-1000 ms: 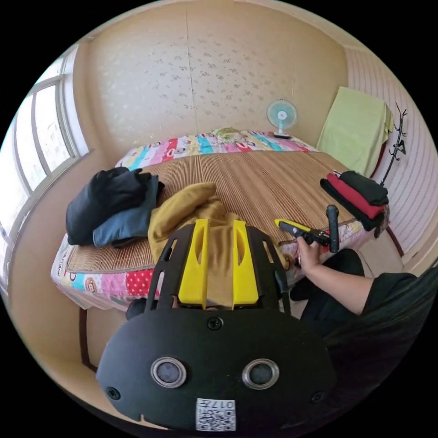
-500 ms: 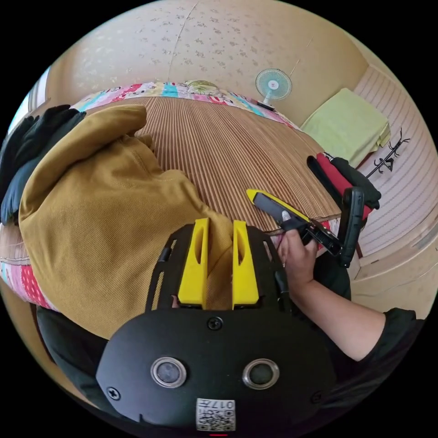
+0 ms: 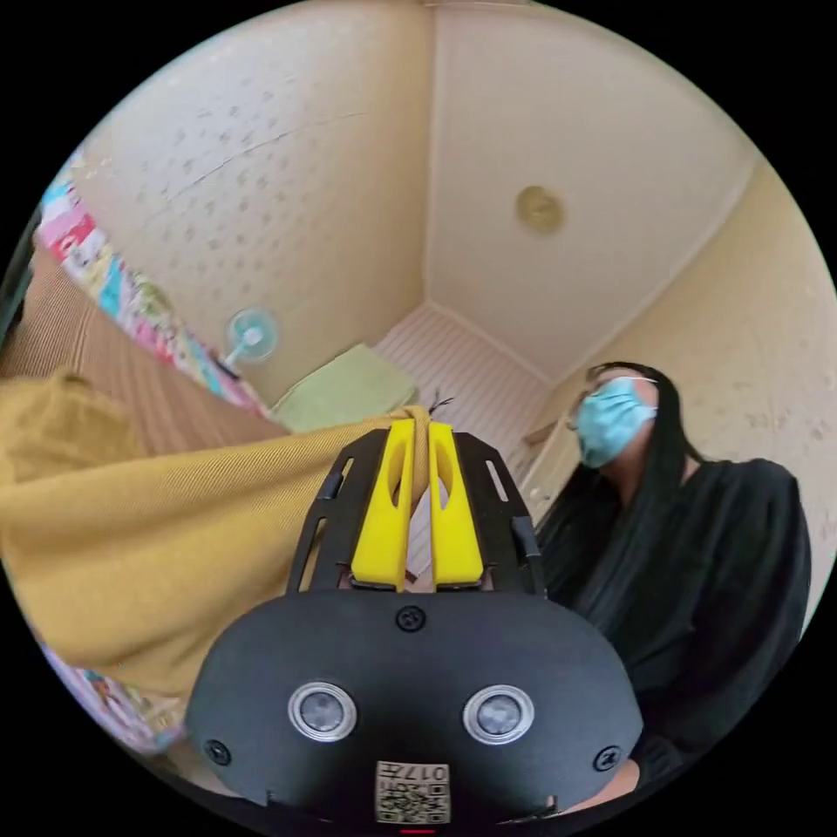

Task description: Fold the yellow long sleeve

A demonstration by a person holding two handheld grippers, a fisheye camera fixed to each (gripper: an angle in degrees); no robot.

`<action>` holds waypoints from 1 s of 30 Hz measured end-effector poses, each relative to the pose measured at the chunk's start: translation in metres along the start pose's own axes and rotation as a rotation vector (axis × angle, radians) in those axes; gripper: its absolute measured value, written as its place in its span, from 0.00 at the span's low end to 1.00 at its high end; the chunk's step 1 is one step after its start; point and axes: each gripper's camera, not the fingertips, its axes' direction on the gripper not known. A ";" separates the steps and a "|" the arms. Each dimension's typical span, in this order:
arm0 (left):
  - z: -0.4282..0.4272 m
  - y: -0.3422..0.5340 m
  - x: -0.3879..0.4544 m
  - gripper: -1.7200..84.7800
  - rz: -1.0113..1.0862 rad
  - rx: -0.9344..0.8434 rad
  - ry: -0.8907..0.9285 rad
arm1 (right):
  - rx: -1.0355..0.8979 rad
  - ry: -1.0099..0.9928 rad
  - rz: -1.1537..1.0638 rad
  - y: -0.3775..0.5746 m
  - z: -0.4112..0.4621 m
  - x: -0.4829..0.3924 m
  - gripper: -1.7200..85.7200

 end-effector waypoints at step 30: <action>-0.075 -0.129 0.176 0.03 0.232 0.073 -0.040 | 0.578 -0.254 -0.159 -0.015 -0.365 -0.139 0.06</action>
